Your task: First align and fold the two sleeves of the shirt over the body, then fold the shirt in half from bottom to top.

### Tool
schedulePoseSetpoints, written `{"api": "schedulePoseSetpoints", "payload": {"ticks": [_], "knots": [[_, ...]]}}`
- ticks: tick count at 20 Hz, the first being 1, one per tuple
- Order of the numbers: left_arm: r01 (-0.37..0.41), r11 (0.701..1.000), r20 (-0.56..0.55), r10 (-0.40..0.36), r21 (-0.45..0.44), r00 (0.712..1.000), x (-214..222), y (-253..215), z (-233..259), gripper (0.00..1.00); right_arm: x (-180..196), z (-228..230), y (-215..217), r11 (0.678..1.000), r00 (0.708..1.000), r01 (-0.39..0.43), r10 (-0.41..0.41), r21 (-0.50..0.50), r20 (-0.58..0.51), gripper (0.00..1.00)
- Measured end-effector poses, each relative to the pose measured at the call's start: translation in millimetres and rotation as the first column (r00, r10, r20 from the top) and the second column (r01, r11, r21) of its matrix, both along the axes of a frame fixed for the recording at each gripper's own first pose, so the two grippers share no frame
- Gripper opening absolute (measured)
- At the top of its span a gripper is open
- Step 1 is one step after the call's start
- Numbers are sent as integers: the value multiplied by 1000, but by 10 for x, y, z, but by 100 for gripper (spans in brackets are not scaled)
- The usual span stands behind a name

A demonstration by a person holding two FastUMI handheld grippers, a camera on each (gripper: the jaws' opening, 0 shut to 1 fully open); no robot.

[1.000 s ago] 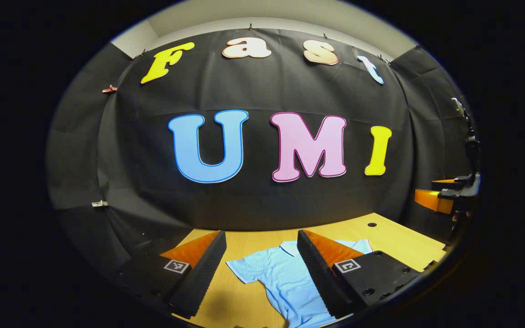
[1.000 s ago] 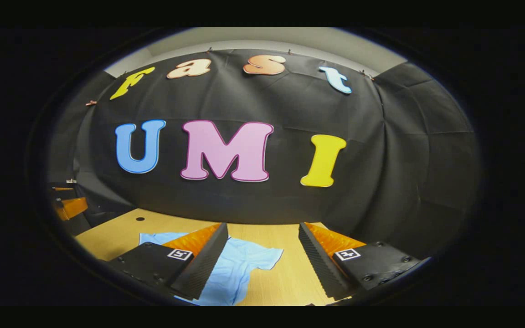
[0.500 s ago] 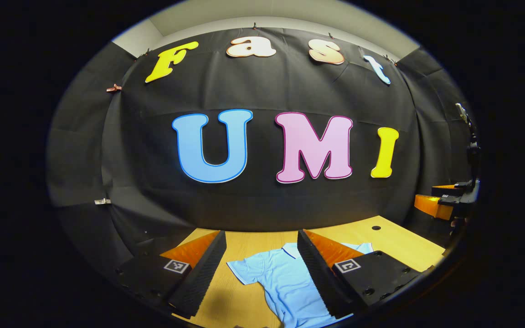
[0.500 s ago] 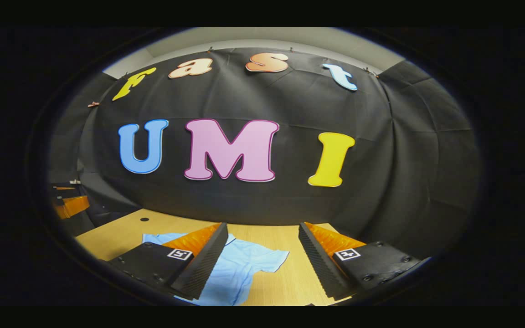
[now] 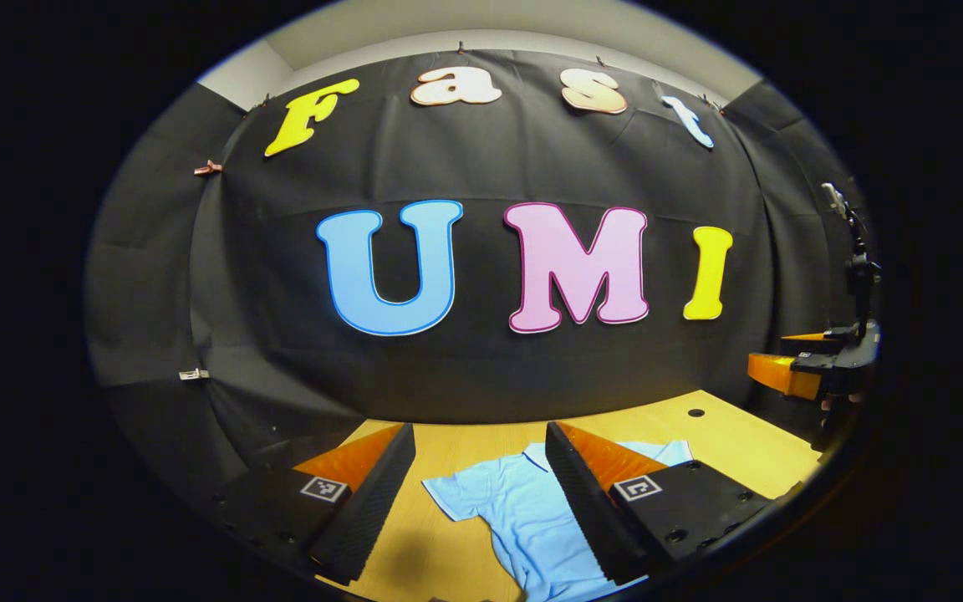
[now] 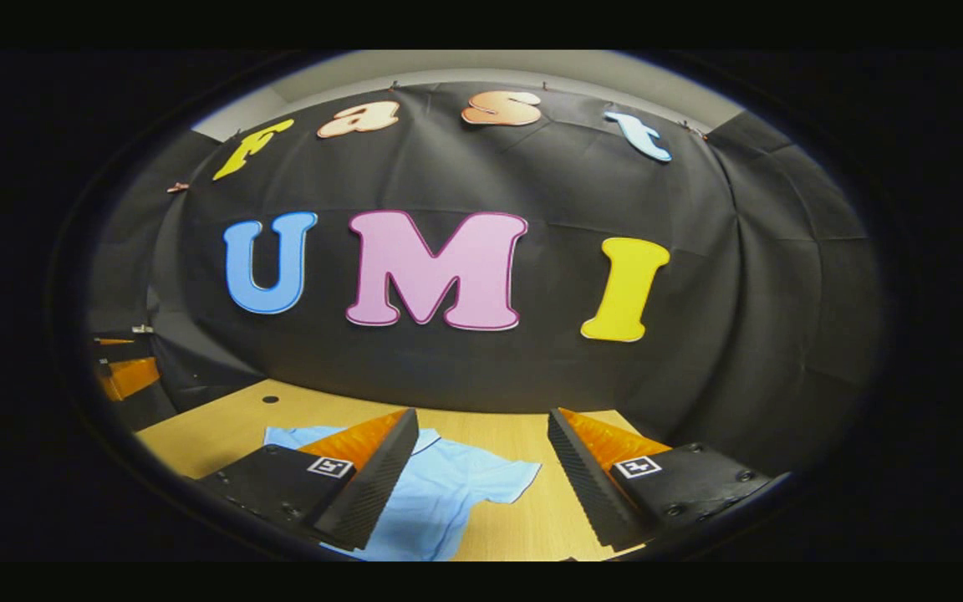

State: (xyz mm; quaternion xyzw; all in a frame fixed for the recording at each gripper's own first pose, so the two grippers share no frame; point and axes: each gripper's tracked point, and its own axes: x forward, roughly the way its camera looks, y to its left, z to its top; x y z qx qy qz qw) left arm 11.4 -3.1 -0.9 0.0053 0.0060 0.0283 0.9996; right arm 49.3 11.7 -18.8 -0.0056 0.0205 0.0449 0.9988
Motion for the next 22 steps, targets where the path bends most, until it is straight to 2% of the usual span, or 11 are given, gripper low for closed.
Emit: {"api": "schedulePoseSetpoints", "payload": {"ticks": [4,8,12,14,16,19,22], "knots": [[12,1000,-32,-12,-1,999,140,26,-91,100,354,-427,-83,1000,988,10,-14,-27,-153,97],[2,999,-108,-6,-34,994,402,33,-319,100,980,-946,-287,999,958,32,-43,-44,-282,97],[-54,998,-184,48,-32,982,587,3,-641,100,1678,-1595,-429,998,926,63,-70,-32,-371,97],[-66,997,-217,58,-34,974,634,-95,-763,100,1925,-1963,-428,998,895,53,-62,-32,-441,97],[-64,998,-245,55,-25,968,664,-185,-832,100,2143,-2434,-436,998,851,58,-53,-7,-522,96],[-69,997,-254,61,-24,965,744,-217,-858,100,2296,-2885,-553,994,800,113,-82,15,-595,98],[-91,995,-265,80,-32,961,812,-198,-886,100,2376,-3081,-568,989,781,142,-83,46,-619,97]]}}
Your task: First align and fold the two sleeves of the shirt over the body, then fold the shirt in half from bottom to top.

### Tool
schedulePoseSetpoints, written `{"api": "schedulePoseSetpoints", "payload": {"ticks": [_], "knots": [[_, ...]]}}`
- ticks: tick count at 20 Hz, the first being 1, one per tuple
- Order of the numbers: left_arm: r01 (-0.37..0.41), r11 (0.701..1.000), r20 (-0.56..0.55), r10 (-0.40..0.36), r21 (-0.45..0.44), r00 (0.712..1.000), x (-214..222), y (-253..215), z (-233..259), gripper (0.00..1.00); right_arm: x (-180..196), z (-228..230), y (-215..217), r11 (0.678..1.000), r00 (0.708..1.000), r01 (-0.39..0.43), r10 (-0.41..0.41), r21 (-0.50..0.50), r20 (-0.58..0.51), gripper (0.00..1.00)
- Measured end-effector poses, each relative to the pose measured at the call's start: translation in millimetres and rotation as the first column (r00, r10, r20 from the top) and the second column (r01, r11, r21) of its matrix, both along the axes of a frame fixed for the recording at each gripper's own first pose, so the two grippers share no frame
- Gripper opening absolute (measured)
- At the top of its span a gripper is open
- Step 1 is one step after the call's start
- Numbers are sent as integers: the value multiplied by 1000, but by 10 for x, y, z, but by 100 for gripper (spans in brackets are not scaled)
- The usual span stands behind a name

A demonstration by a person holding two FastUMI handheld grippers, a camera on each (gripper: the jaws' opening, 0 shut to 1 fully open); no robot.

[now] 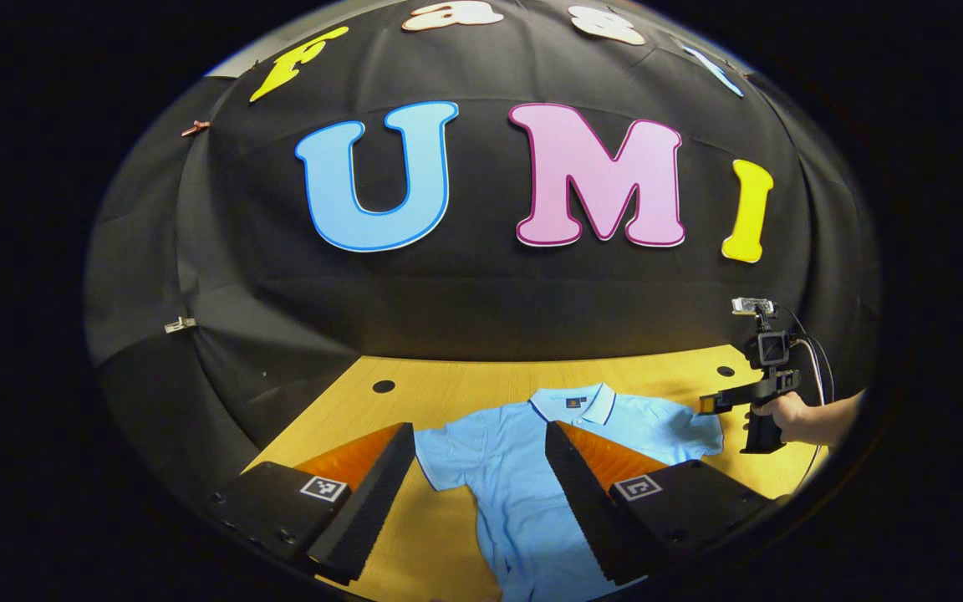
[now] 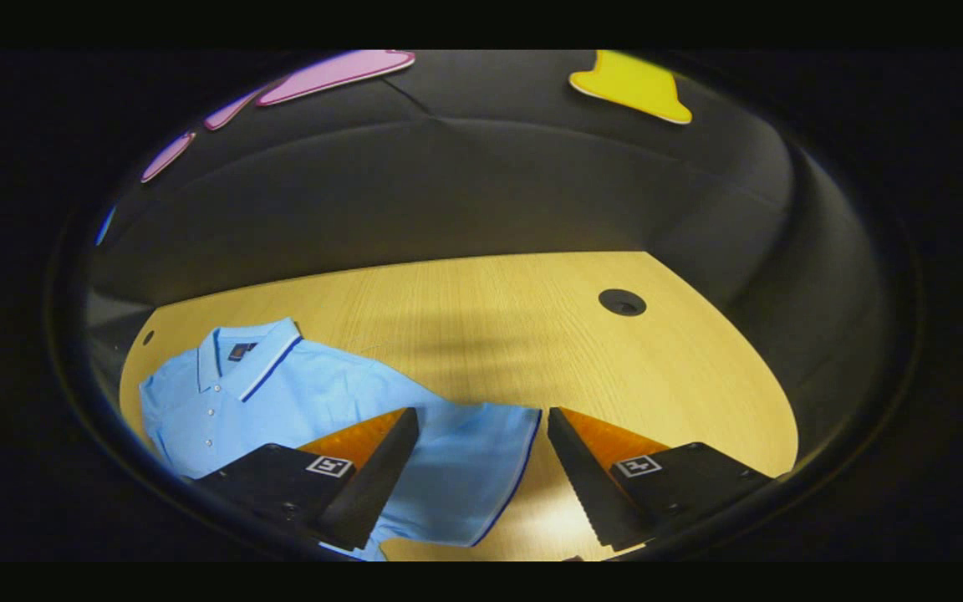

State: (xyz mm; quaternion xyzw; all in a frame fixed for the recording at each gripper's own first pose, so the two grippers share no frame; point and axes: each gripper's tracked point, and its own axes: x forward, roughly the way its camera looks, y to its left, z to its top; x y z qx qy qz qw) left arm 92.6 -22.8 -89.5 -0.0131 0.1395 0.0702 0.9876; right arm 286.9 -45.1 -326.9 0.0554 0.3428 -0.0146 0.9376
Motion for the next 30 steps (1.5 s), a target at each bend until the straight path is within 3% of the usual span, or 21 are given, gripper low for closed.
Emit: {"api": "schedulePoseSetpoints", "payload": {"ticks": [3,4,8,9,14,15,17,21,23,24,25,28,30], "knots": [[9,1000,1,-9,7,1000,49,-53,-37,100,3,-137,9,1000,1000,-7,7,16,-26,94],[8,1000,-4,-8,14,1000,62,-67,-75,100,59,-157,-7,1000,1000,-30,30,-8,-3,98],[6,999,-15,-7,-53,1000,154,-196,-201,100,91,-157,74,996,996,-84,84,-14,20,88],[5,998,-14,-6,-63,1000,185,-231,-214,100,82,-144,73,997,996,-82,82,-12,21,80],[-6,995,-17,5,-97,1000,186,-278,-258,100,119,-145,278,996,996,-82,83,-25,34,7],[-11,995,-19,9,-100,1000,173,-273,-268,100,117,-156,301,995,995,-90,92,-36,34,9],[-23,994,-26,21,-103,999,122,-224,-299,100,100,-131,313,995,995,-98,99,-33,30,2],[-62,994,-34,59,-95,998,-36,-48,-328,100,85,128,414,992,990,-119,122,-46,74,1],[-85,992,-35,82,-95,996,-122,56,-345,100,94,339,543,990,985,-127,132,-56,110,7],[-94,991,-37,91,-98,995,-163,92,-369,100,69,398,617,990,985,-126,133,-68,108,1],[-101,990,-41,98,-101,994,-201,121,-402,100,49,479,710,986,983,-138,148,-88,110,7],[-130,985,-63,123,-115,990,-298,208,-536,100,30,691,1150,970,965,-199,219,-140,147,6],[-143,981,-66,136,-134,989,-355,229,-570,100,-28,756,1530,958,951,-247,268,-144,152,1]]}}
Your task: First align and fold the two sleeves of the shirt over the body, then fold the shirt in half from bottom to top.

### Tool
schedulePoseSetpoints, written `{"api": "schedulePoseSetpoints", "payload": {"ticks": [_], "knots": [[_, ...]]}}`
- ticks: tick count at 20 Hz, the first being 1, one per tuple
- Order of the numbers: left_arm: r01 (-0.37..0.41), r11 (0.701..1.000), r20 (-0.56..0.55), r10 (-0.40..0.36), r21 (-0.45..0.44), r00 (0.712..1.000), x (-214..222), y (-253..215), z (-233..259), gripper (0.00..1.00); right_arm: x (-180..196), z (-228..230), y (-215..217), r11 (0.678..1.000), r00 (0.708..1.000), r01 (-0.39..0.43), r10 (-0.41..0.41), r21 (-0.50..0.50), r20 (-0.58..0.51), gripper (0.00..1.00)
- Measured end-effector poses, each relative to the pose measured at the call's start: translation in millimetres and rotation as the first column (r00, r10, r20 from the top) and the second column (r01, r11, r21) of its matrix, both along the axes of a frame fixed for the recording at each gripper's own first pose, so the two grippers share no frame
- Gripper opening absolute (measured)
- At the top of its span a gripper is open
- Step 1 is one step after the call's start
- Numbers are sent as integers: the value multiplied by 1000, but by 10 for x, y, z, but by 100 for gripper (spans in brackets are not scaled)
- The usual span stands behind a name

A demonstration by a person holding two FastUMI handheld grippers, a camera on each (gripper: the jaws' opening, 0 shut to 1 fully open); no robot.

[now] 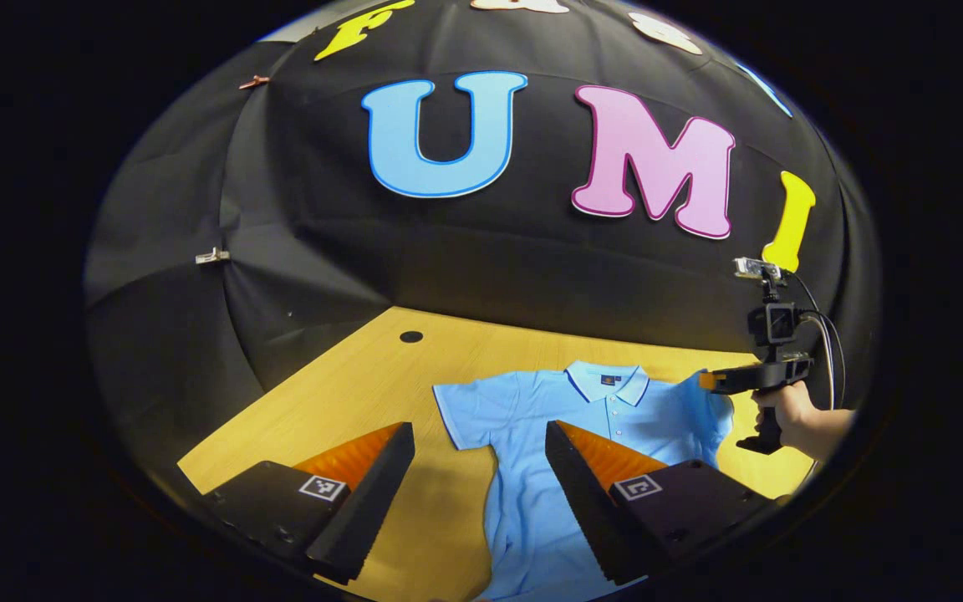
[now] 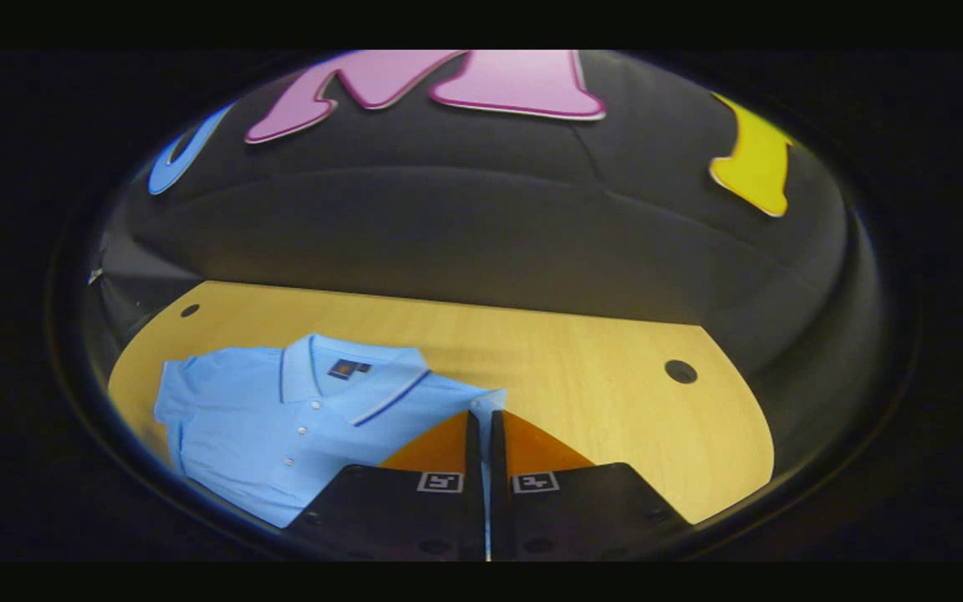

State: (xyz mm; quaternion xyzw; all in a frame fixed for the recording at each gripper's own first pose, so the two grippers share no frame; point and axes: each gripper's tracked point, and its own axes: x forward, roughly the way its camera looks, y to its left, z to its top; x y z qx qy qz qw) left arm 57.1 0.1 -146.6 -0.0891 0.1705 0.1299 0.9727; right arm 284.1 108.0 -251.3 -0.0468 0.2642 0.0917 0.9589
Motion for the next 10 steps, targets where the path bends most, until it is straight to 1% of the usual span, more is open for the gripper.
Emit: {"api": "schedulePoseSetpoints", "payload": {"ticks": [2,3,4,6,8,9,10], "knots": [[-11,1000,4,11,-9,1000,-62,27,-6,100,-69,6,337,999,999,-47,48,-20,5,12],[-16,1000,6,16,-11,1000,-91,54,3,100,-121,1,513,997,997,-73,73,-28,3,6],[-17,1000,10,18,-12,1000,-118,64,11,100,-221,-3,725,994,994,-108,108,-15,-6,8],[-20,1000,11,20,-13,1000,-159,109,-9,100,-432,-11,1107,983,983,-182,182,21,-19,26],[-17,1000,5,17,-14,1000,-195,172,-56,100,-602,36,1375,970,970,-242,242,38,3,73],[-10,1000,5,10,-14,1000,-173,206,-60,100,-750,79,1445,961,963,-270,270,54,7,96],[-1,1000,2,1,-13,1000,-133,221,-103,100,-877,78,1465,957,960,-281,281,67,9,98]]}}
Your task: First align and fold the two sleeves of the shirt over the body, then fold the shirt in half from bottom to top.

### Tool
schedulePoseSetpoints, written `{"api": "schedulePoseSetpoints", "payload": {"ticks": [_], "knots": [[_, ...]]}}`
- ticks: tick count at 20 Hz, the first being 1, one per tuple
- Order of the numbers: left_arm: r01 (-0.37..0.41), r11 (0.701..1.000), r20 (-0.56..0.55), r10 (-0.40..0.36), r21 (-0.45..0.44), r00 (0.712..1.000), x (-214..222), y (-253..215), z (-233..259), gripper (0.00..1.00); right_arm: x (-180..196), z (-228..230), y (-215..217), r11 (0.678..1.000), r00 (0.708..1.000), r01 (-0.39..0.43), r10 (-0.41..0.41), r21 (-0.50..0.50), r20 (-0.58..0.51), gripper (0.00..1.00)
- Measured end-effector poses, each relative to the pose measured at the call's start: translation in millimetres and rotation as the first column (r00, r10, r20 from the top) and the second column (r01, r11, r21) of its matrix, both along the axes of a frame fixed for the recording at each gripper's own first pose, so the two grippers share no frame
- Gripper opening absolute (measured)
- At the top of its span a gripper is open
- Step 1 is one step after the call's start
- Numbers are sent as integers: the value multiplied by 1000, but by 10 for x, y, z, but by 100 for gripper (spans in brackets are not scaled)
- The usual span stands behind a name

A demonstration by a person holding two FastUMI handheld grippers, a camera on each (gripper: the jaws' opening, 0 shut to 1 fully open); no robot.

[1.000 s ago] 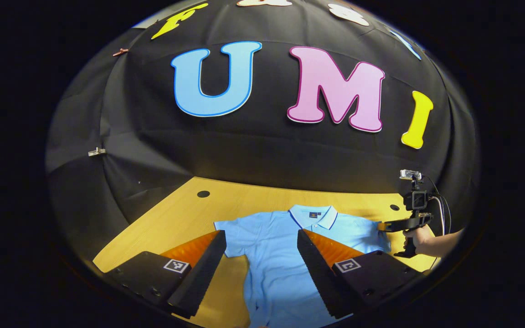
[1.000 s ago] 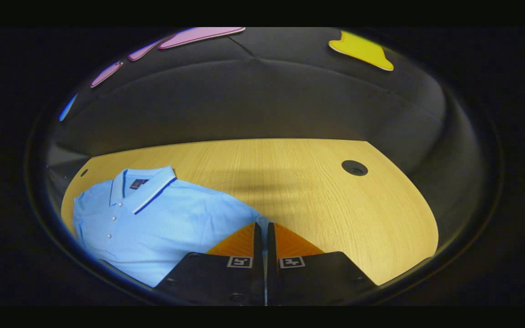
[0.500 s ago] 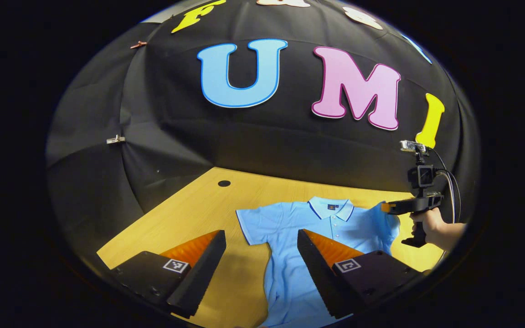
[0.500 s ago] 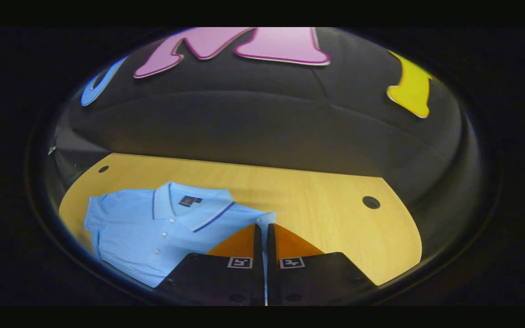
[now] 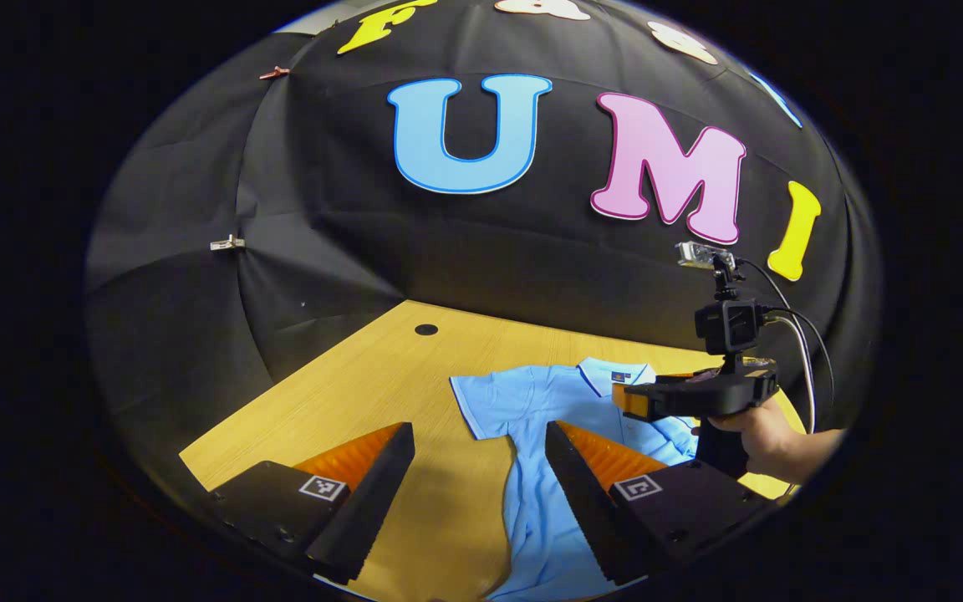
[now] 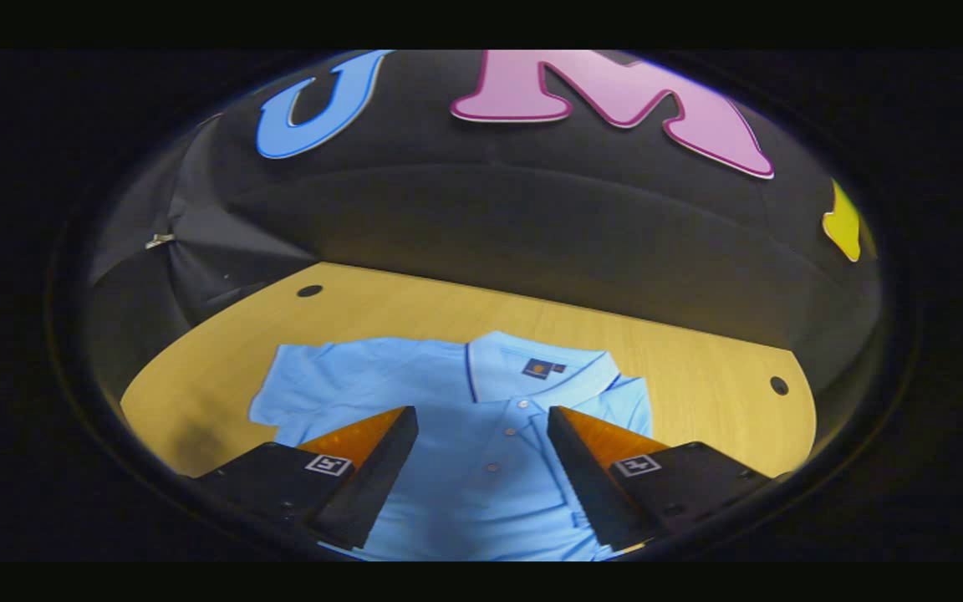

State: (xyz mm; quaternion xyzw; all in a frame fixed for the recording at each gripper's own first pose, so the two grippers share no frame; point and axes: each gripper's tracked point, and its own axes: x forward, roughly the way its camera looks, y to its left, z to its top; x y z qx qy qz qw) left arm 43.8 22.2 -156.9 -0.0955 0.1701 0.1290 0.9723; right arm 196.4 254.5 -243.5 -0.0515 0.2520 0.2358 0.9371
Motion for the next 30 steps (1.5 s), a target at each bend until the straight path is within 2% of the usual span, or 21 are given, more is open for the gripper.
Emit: {"api": "schedulePoseSetpoints", "payload": {"ticks": [4,9,13,16,19,22,23,24,26,27,29,30], "knots": [[57,997,12,-58,45,998,389,128,-49,100,-346,85,-413,1000,1000,14,-14,15,12,98],[159,987,-84,-157,11,984,1061,113,-385,100,-542,253,-1241,995,994,97,-97,12,48,98],[181,983,-125,-177,20,976,1728,260,-736,100,-644,381,-1816,981,979,189,-191,38,70,98],[135,991,-188,-131,10,974,2176,505,-1123,100,-741,326,-2142,967,965,251,-254,46,69,98],[147,987,-230,-130,57,964,2523,666,-1340,100,-853,150,-2243,956,959,283,-283,76,-15,98],[131,985,-319,-90,110,943,2618,809,-1600,99,-898,70,-2328,955,958,288,-288,71,-19,98],[140,985,-325,-101,99,940,2662,773,-1635,99,-903,33,-2328,959,960,279,-278,60,-21,95],[139,986,-305,-106,87,947,2684,754,-1617,100,-886,3,-2313,960,962,274,-272,54,-29,98],[141,990,-285,-129,25,950,2713,678,-1653,96,-880,-38,-2295,959,961,273,-269,72,-63,99],[147,989,-284,-135,21,949,2735,681,-1659,97,-872,-47,-2301,957,959,279,-274,82,-72,99],[185,983,-291,-172,18,941,2721,637,-1669,92,-864,-74,-2307,955,957,285,-278,86,-79,98],[201,979,-292,-188,15,938,2733,608,-1678,83,-872,-94,-2301,955,958,283,-277,85,-81,98]]}}
